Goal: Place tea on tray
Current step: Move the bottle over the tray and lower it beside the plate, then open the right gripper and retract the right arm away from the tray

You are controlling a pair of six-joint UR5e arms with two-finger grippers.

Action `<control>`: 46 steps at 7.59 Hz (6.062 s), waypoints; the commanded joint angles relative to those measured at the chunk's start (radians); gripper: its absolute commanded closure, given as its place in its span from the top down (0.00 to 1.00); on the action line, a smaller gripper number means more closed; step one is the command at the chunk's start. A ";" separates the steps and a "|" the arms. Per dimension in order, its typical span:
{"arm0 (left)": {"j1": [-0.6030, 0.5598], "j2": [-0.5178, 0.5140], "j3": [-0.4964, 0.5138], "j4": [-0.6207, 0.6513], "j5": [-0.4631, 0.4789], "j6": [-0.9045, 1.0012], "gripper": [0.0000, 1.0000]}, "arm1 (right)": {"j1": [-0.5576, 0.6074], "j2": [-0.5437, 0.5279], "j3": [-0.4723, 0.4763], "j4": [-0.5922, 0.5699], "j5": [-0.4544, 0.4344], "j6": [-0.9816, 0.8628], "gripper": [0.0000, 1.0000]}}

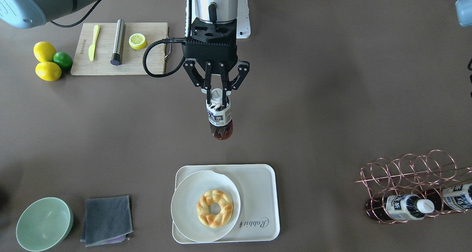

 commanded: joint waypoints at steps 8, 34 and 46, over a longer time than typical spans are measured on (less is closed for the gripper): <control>0.001 -0.034 0.004 0.002 0.002 -0.046 0.98 | 0.098 0.351 -0.869 0.467 0.030 0.153 0.00; -0.006 -0.028 -0.009 0.003 -0.090 -0.046 0.98 | 0.112 0.073 -0.150 -0.075 0.151 -0.048 1.00; -0.144 0.055 0.083 0.327 -0.041 0.034 0.98 | 0.920 -1.099 0.178 -0.081 0.641 -1.258 1.00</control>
